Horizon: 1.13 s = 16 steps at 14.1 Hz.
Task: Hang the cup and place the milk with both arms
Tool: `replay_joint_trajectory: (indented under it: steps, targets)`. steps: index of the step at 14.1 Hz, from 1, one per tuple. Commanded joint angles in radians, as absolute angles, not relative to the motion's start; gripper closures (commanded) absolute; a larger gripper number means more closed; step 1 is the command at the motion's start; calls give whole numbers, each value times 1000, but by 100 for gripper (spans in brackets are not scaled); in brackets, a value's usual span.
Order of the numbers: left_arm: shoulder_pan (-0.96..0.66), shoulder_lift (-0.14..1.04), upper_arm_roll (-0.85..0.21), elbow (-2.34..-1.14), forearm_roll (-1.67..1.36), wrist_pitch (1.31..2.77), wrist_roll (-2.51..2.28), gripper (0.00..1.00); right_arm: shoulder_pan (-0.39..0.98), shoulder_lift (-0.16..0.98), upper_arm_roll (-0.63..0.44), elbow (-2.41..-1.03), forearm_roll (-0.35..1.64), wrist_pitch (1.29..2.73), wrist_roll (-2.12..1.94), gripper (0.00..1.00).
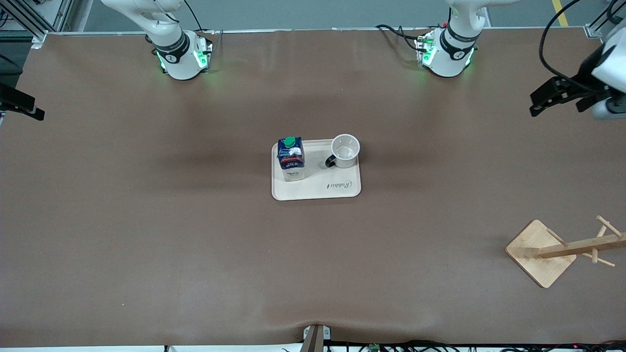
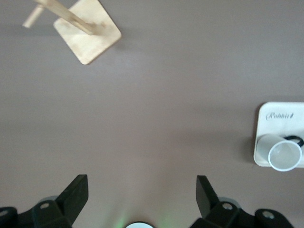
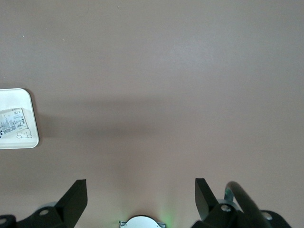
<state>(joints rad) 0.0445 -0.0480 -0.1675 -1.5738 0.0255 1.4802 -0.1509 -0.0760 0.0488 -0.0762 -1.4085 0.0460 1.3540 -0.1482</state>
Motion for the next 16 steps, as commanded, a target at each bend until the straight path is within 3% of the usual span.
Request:
replay_joint_trajectory:
  steps: [1, 3, 7, 9, 13, 16]
  targets:
    - [22, 6, -245, -1589, 17, 1476, -135, 0, -100, 38, -61, -1416, 64, 1350, -144, 0]
    - [11, 55, -316, -1603, 21, 1508, -135, 0, -100, 38, -61, -1416, 64, 1350, -144, 0]
    - [14, 55, -448, -1836, 21, 1780, -138, 0, -100, 38, -61, -1416, 64, 1350, -144, 0]
    - [9, 83, -503, -1896, 21, 1883, -138, 0, -100, 38, -61, -1416, 64, 1350, -144, 0]
    - [-6, 233, -603, -1905, 21, 1980, -137, 0, -100, 38, -61, -1416, 64, 1350, -144, 0]
    - [-80, 342, -607, -1905, 63, 2100, -135, 7, -100, 38, -61, -1416, 64, 1350, -144, 0]
